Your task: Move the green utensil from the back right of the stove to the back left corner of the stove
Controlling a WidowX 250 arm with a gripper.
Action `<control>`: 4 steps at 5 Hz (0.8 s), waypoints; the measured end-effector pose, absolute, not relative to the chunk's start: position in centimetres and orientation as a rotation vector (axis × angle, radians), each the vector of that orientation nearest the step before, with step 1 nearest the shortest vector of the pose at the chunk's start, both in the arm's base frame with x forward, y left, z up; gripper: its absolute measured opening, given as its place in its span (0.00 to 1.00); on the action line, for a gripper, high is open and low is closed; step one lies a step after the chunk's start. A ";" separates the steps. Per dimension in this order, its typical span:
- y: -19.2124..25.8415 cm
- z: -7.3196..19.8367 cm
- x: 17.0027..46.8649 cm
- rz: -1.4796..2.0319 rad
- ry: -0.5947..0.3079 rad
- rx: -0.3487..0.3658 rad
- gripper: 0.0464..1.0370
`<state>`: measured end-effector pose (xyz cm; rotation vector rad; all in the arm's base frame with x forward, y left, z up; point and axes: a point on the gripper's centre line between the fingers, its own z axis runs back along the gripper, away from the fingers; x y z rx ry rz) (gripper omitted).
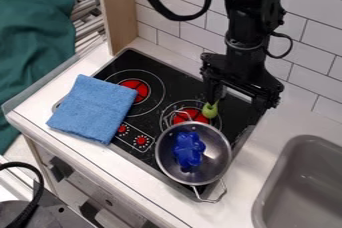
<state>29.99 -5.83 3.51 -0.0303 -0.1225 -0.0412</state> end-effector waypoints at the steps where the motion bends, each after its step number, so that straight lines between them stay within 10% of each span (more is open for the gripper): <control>1: -5.7 2.4 29.5 -0.040 -0.082 -0.023 0.97; 4: -0.4 -0.1 34.1 0.091 -0.059 -0.010 0.97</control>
